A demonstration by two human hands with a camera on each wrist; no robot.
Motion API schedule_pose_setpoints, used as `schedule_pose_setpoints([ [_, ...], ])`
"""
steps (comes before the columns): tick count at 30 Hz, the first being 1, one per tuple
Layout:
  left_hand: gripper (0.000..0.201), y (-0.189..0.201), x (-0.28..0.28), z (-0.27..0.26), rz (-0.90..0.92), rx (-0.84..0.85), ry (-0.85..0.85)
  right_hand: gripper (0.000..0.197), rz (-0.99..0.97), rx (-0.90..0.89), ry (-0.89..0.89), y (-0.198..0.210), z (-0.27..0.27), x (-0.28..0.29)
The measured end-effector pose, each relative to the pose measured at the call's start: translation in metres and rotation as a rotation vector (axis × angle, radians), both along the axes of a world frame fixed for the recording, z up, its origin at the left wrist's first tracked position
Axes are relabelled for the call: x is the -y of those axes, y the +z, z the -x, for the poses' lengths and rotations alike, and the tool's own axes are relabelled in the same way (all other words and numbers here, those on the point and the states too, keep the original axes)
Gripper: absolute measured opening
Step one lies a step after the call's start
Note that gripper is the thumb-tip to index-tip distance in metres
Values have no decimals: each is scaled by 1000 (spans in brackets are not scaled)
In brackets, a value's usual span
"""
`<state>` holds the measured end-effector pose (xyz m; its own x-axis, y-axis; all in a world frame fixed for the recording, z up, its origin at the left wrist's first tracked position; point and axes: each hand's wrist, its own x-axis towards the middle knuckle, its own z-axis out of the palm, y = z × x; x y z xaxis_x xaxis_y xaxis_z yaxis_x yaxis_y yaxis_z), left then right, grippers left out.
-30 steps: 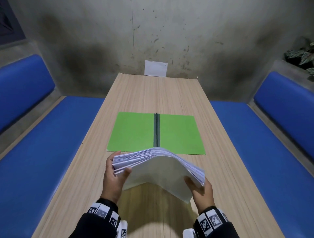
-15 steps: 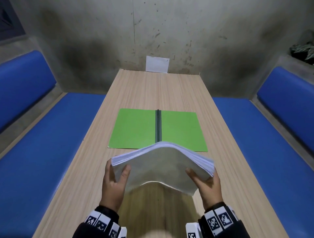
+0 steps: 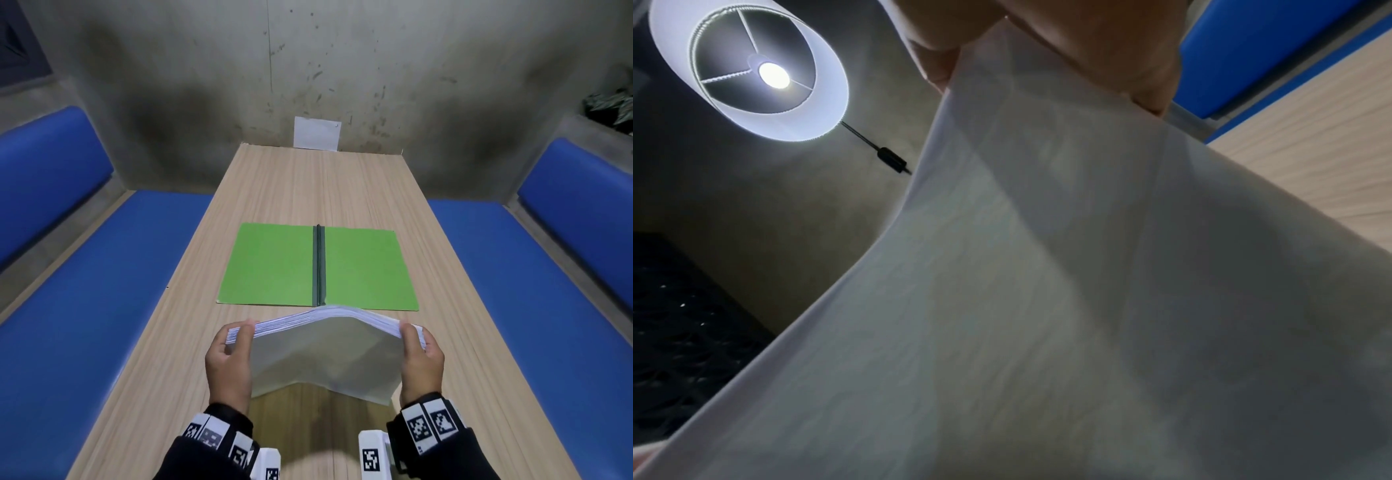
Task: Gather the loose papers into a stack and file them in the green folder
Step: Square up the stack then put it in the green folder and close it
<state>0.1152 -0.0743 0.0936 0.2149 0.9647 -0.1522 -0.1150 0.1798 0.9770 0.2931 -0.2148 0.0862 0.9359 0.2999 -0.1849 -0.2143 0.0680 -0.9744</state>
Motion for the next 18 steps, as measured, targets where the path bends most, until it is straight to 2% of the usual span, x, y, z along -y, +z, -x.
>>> schedule_pose_setpoints([
  [4, 23, 0, -2, -1, -7, -19, 2, 26, -11, -29, 0, 2, 0, 2],
  [9, 9, -2, -1, -1, -89, -24, 4, 27, 11, -17, -25, 4, 0, 0],
  [12, 46, -4, -2, 4, -139, -53, -97, 19, -28, 6, -13, 3, -3, 3],
  [14, 66, -6, -3, 7, -192, -110, -188, 24, -51, 63, 67, 1, -1, 6],
  [15, 66, -8, -4, 8, -216, -155, -217, 29, -40, 113, 128, -1, 0, 8],
  [18, 50, -12, -10, 4, -213, -181, -240, 38, 94, 257, 280, -10, 6, 13],
])
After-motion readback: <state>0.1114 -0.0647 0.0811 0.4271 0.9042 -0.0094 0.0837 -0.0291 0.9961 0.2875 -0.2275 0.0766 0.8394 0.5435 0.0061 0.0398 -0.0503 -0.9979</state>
